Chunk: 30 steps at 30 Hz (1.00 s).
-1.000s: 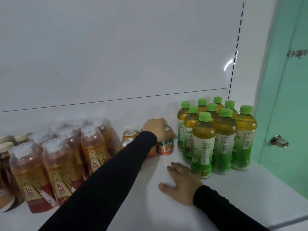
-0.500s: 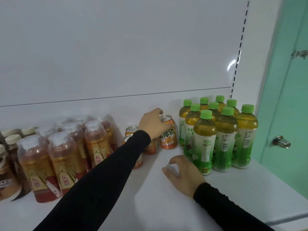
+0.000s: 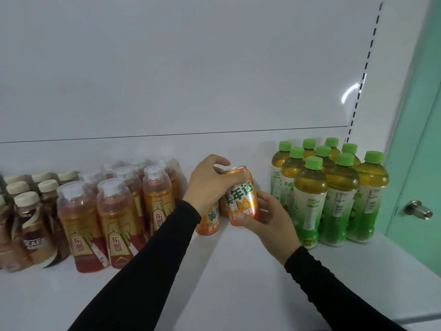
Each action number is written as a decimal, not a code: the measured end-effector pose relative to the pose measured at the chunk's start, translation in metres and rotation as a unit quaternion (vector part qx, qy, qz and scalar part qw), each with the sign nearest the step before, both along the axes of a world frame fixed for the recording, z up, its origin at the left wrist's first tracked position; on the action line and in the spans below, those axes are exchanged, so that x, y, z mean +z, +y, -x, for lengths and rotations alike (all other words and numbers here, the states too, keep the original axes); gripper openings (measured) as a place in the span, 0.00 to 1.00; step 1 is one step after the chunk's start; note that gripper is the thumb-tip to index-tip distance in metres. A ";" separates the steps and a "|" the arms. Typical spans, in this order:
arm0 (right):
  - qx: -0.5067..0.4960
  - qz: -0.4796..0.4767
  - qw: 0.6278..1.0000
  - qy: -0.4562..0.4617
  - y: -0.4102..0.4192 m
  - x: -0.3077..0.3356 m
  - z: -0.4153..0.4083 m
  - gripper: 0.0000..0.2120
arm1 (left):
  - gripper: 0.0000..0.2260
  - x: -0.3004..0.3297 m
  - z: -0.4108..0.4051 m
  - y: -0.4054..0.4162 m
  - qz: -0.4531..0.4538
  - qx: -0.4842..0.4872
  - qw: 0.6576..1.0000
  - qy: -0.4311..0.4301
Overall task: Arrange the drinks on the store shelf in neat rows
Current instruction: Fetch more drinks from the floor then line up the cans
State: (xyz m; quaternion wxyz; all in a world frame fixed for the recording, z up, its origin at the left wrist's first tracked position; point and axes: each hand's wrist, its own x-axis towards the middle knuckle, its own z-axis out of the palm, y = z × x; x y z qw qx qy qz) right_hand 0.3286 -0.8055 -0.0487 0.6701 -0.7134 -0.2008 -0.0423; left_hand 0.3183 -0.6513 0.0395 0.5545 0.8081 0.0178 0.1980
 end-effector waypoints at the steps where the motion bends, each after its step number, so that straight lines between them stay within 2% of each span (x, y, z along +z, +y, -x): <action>1: 0.015 -0.016 1.000 0.003 0.000 0.002 0.002 0.29 | 0.22 -0.001 0.002 0.001 0.004 0.000 1.000 0.005; 5: 0.106 -0.112 0.986 0.057 -0.003 0.006 0.009 0.21 | 0.20 -0.004 0.008 0.009 0.090 -0.037 0.995 0.027; 8: 0.158 -0.202 0.954 0.153 -0.003 0.010 0.010 0.25 | 0.17 -0.006 0.011 0.014 0.178 -0.097 0.978 0.048; 10: 0.170 -0.228 0.939 0.196 -0.003 0.012 0.009 0.22 | 0.14 -0.009 0.010 0.014 0.218 -0.117 0.967 0.059; 15: 0.170 -0.189 0.945 0.206 -0.004 0.010 0.008 0.21 | 0.14 -0.012 0.009 0.016 0.247 -0.101 0.961 0.069; 19: 0.119 -0.072 0.985 0.100 -0.004 0.010 0.013 0.19 | 0.18 -0.017 0.005 0.013 0.244 -0.068 0.967 0.035; 21: 0.079 -0.048 0.994 0.058 -0.005 0.009 0.012 0.23 | 0.18 -0.018 0.004 0.011 0.245 -0.058 0.968 0.018; 23: 0.075 -0.088 0.991 0.064 -0.005 0.010 0.010 0.25 | 0.17 -0.017 0.004 0.009 0.254 -0.062 0.965 0.011; 27: 0.131 -0.183 0.964 0.145 -0.006 0.014 0.011 0.20 | 0.12 -0.015 0.005 0.008 0.274 -0.099 0.956 0.040; 30: 0.157 -0.183 0.953 0.184 -0.006 0.014 0.012 0.21 | 0.16 -0.016 0.006 0.009 0.293 -0.140 0.944 0.059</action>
